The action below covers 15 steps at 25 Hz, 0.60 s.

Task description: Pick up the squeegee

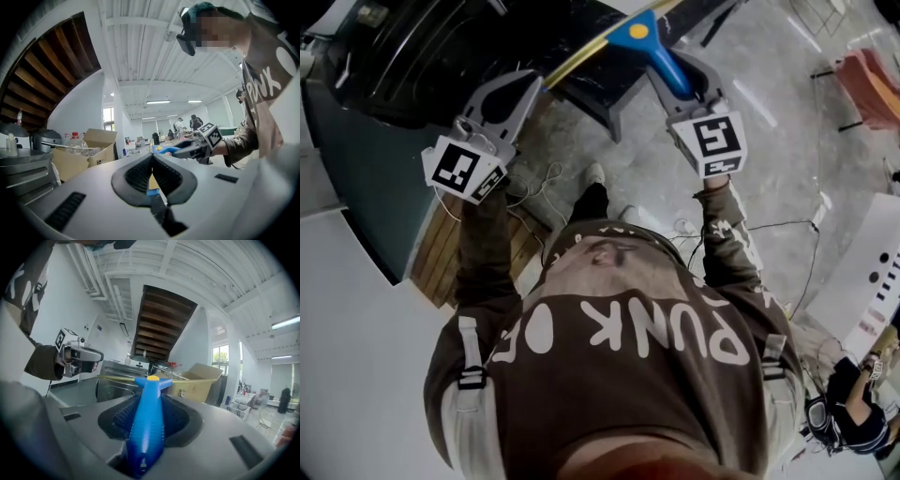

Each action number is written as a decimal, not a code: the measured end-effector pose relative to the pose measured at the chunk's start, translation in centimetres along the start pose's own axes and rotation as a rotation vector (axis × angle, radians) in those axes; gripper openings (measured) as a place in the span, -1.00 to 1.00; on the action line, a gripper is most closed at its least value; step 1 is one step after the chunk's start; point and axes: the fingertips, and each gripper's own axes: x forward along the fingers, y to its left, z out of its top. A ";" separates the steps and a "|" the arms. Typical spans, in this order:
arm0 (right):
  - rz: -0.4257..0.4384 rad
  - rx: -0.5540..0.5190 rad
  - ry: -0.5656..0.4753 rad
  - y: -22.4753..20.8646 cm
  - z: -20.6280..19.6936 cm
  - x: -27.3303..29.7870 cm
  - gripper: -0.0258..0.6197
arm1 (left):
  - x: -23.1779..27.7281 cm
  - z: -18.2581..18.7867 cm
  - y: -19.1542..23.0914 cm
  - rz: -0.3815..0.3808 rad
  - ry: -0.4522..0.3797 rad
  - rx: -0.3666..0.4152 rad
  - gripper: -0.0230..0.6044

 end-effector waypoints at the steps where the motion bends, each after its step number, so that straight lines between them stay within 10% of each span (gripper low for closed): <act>1: 0.006 -0.001 -0.007 0.3 0.1 -1.1 -0.46 | -0.3 0.2 -0.9 0.005 0.005 0.002 -0.92; 15: 0.021 -0.009 -0.130 4.3 3.8 -10.2 -0.46 | -3.4 2.9 -6.4 0.002 0.003 0.021 -0.92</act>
